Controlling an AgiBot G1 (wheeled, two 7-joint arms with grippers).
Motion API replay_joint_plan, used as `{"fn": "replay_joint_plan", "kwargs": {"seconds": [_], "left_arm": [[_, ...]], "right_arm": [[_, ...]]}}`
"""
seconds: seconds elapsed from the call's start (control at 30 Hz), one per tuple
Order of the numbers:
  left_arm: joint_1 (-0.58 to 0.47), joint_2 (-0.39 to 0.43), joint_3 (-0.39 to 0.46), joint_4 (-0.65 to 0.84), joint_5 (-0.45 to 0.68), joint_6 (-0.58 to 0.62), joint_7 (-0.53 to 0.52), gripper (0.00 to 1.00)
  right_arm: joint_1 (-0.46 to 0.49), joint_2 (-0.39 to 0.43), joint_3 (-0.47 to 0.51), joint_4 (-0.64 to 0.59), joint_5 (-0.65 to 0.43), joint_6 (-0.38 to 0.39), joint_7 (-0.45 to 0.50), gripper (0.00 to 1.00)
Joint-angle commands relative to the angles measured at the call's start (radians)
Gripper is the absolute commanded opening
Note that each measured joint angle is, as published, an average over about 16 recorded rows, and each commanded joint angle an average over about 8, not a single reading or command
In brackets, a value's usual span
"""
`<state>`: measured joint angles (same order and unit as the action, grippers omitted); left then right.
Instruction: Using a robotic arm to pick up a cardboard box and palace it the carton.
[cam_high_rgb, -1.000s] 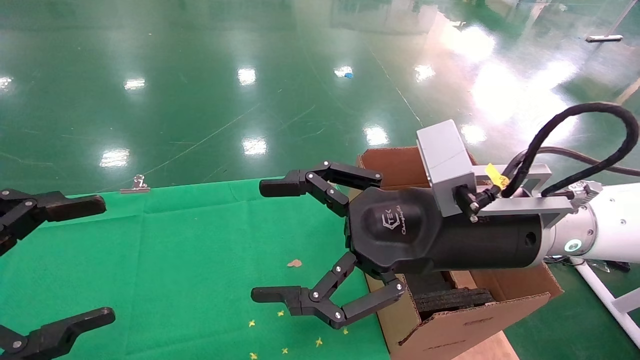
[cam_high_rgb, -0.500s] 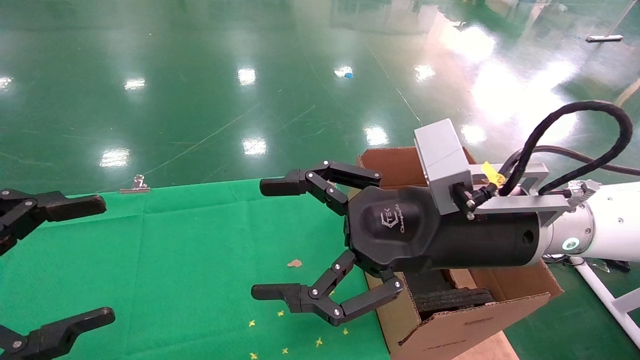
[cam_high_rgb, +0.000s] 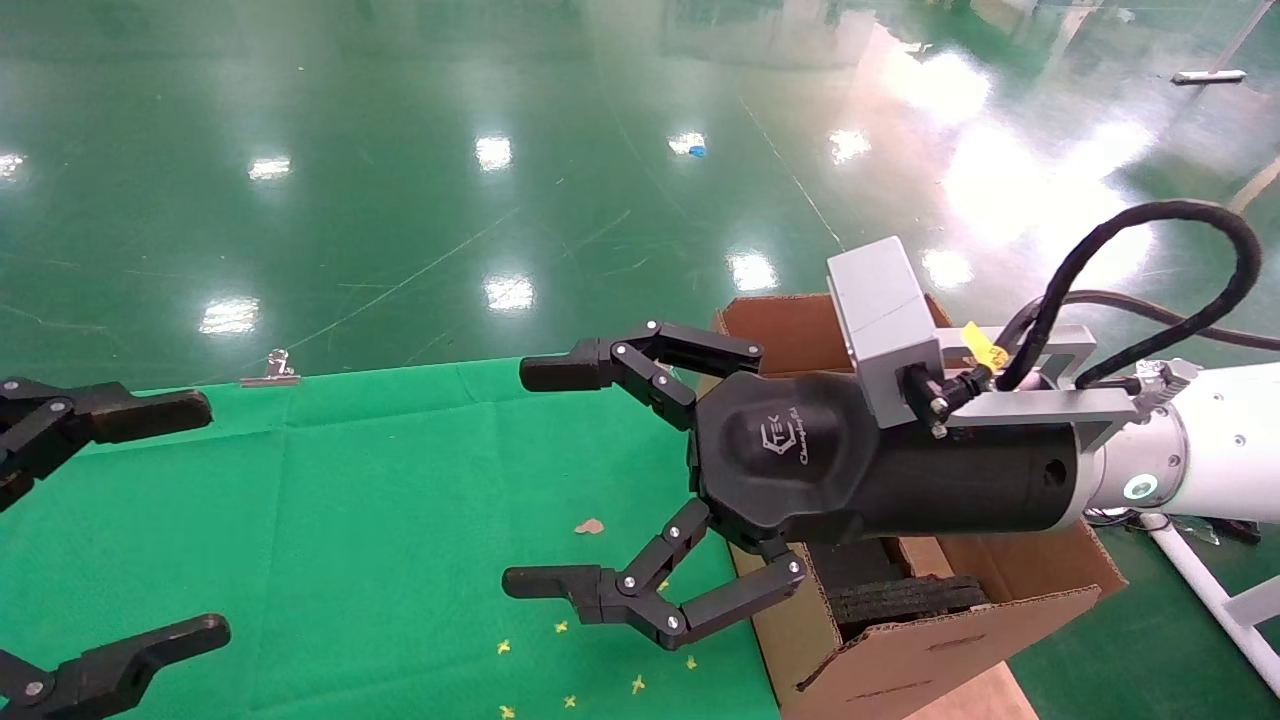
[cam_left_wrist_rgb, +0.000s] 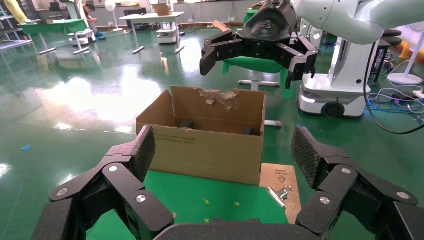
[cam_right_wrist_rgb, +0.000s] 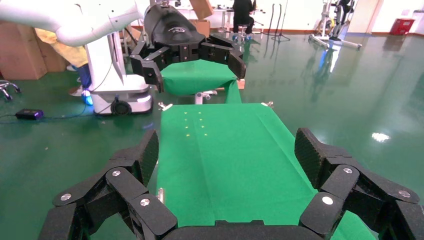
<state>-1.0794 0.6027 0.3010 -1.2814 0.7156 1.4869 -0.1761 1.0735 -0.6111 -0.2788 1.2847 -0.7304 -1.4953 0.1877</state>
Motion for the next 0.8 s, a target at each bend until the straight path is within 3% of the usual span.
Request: {"fn": "replay_joint_plan", "kwargs": {"seconds": [0.03,0.8], "left_arm": [[0.0,0.0,0.0,0.0,0.0,0.0,0.0,1.0],[0.0,0.0,0.0,0.0,0.0,0.0,0.0,1.0]], "right_arm": [[0.0,0.0,0.0,0.0,0.0,0.0,0.0,1.0],[0.001,0.0,-0.001,-0.001,0.0,0.0,0.0,1.0]]}}
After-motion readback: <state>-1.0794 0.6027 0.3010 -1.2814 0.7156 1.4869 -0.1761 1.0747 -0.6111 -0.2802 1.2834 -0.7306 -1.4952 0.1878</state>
